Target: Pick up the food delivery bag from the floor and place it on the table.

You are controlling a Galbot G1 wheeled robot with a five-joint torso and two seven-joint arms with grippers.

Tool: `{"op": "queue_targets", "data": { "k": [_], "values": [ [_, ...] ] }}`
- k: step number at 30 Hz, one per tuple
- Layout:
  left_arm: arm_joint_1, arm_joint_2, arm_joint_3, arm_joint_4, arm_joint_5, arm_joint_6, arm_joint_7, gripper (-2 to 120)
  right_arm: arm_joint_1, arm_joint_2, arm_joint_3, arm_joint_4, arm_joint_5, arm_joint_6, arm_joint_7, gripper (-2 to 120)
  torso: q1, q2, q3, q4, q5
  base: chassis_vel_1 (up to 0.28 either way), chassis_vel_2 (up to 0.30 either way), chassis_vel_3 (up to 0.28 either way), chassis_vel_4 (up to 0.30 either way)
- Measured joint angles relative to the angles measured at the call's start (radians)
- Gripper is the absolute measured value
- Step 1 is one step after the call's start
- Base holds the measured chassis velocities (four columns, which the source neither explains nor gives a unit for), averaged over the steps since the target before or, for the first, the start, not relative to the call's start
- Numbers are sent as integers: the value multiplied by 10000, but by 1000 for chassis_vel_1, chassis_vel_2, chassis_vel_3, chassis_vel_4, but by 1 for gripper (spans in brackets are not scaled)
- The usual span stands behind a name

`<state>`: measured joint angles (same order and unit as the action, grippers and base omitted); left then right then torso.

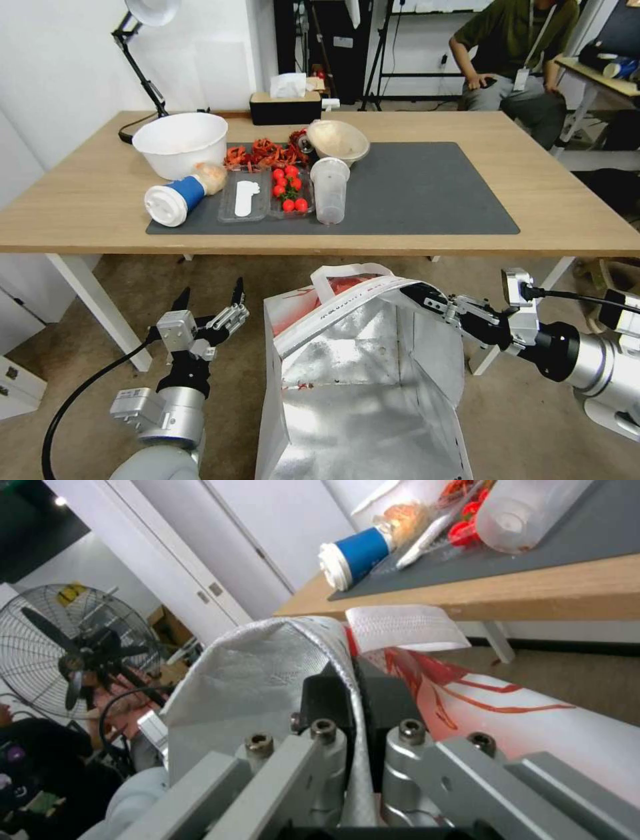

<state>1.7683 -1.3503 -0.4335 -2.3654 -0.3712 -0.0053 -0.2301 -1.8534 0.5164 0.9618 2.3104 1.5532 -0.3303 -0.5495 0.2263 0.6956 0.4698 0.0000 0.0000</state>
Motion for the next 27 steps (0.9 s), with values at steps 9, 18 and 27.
{"op": "queue_targets", "data": {
  "k": [9,18,27],
  "values": [
    [-12,-2,2,13,6,0,-29,100,-1,5,-9,0,-59,8,-23,0,164,427,264,0,0,0,0,0,0],
    [-11,-22,3,8,8,2,-29,100,-22,22,-13,8,-120,9,-78,0,317,797,480,0,0,0,0,0,0],
    [-3,-10,-13,-32,11,11,-38,100,-39,13,-6,37,-133,13,-82,0,463,1141,679,0,0,0,0,0,0]
  ]
}}
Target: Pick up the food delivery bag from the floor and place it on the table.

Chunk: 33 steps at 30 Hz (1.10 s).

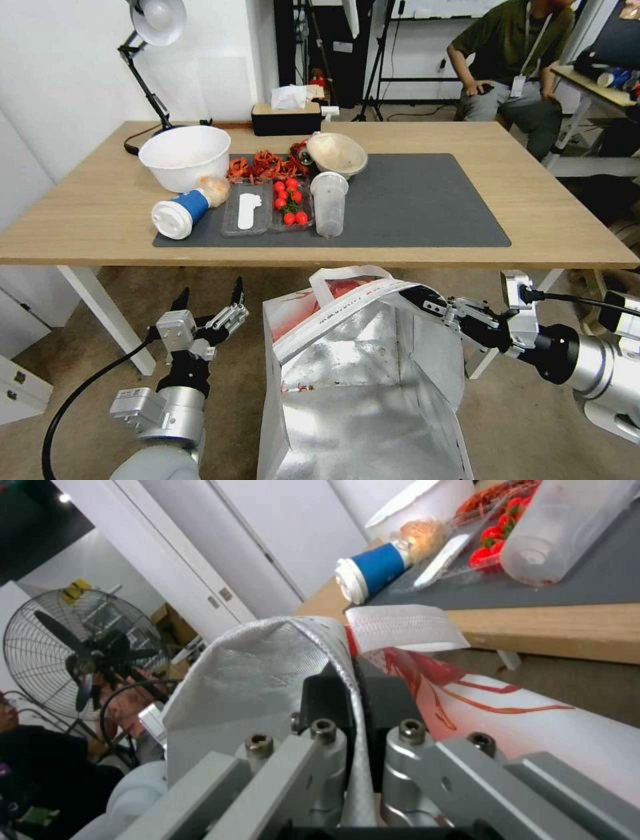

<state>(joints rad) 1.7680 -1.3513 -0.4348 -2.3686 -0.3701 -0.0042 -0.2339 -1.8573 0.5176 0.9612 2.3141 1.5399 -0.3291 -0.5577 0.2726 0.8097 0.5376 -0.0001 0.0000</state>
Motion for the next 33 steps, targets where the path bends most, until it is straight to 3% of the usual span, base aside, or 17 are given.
{"op": "queue_targets", "data": {
  "k": [33],
  "values": [
    [17,14,-32,-78,29,6,-22,100,-18,47,22,60,-77,7,-58,0,672,1569,898,0,0,0,0,0,0]
  ]
}}
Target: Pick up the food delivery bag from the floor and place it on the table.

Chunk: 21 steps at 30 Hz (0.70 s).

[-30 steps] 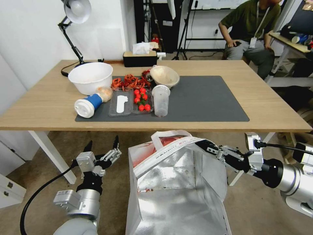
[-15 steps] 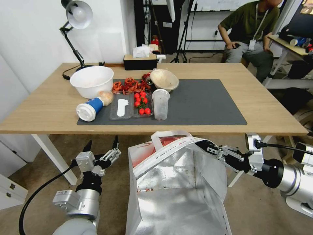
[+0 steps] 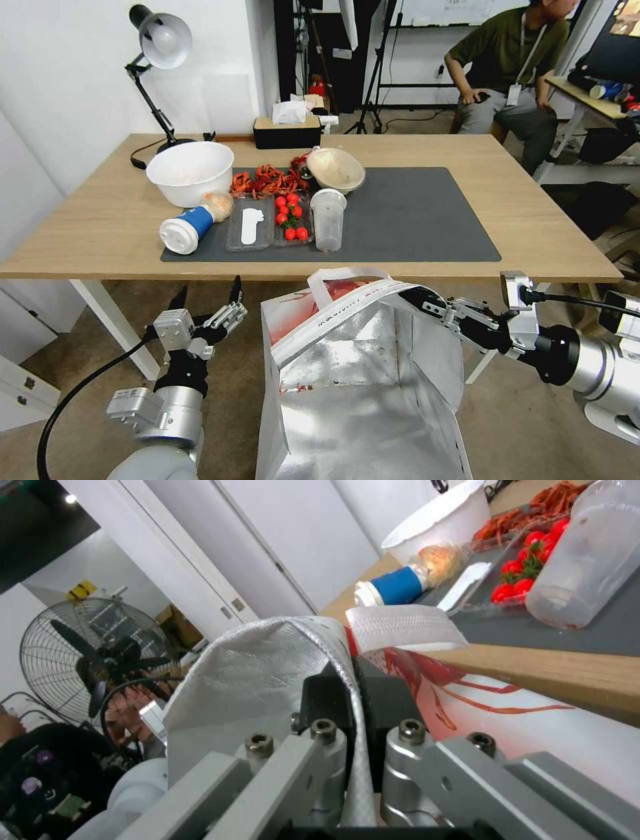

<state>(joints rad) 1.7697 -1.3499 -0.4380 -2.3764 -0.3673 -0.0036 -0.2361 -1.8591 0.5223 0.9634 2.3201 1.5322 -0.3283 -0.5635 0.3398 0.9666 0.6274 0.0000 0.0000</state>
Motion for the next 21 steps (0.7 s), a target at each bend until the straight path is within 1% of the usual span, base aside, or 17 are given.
{"op": "queue_targets", "data": {
  "k": [3,6,7,9,10,21],
  "values": [
    [-2,3,0,0,1,0,-1,100,7,0,-5,-2,-1,2,-1,0,35,84,49,0,0,0,0,0,0],
    [-15,13,-10,0,0,6,-7,100,48,-5,-43,-16,-4,6,-1,0,128,302,175,0,0,0,0,0,0],
    [-15,13,-10,0,0,6,-7,100,48,-5,-43,-16,-4,6,-1,0,128,302,175,0,0,0,0,0,0],
    [-26,14,-11,0,-2,13,-10,100,63,-6,-55,-22,-3,8,-1,0,192,449,257,0,0,0,0,0,0],
    [-26,14,-11,0,-2,13,-10,100,63,-6,-55,-22,-3,8,-1,0,192,449,257,0,0,0,0,0,0],
    [3,15,-42,4,-12,33,-22,100,63,51,-80,-27,-15,10,-3,0,450,1025,573,0,0,0,0,0,0]
  ]
}}
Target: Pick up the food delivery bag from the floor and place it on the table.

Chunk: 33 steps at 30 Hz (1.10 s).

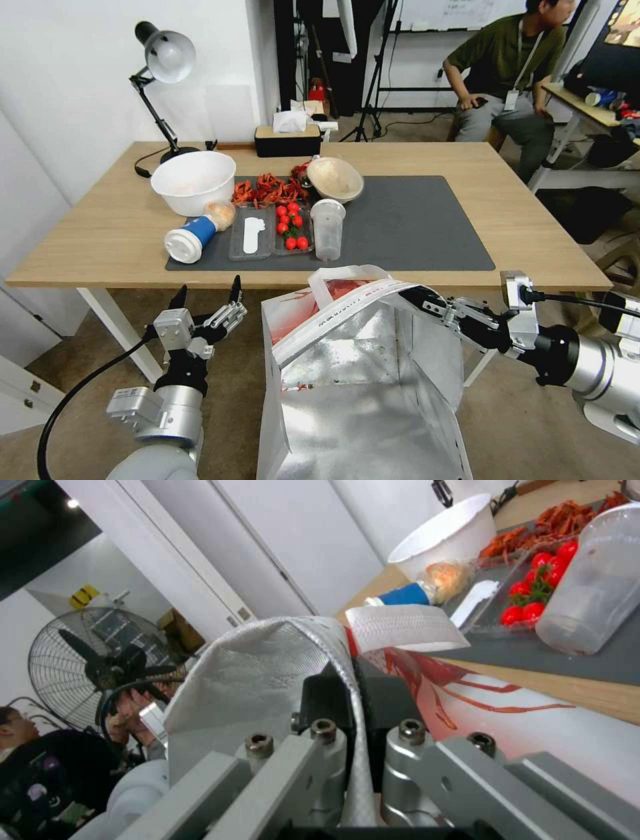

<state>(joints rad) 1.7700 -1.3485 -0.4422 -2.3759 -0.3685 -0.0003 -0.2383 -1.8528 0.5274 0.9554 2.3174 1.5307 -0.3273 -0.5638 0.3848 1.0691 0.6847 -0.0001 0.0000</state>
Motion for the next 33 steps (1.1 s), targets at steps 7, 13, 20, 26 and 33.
{"op": "queue_targets", "data": {
  "k": [7,13,20,26,33],
  "values": [
    [26,29,-40,48,-111,-197,-92,100,-3,13,-10,15,-17,2,1,0,118,255,136,1,-1,0,0,0,0],
    [37,55,-36,19,-135,-291,-30,100,6,18,-12,-3,-38,3,-1,0,128,274,143,0,0,0,0,0,0],
    [25,81,-28,19,-130,-314,-42,100,-2,36,-12,-32,-40,3,-8,0,117,243,126,0,0,0,0,0,0],
    [10,130,-55,35,-135,-357,-76,100,-90,1,170,76,4,-6,-24,0,105,216,110,0,0,0,0,0,0],
    [-94,139,-35,150,-148,-428,-169,100,-579,-179,943,308,390,-41,23,0,93,189,95,0,0,0,0,0,0]
  ]
}}
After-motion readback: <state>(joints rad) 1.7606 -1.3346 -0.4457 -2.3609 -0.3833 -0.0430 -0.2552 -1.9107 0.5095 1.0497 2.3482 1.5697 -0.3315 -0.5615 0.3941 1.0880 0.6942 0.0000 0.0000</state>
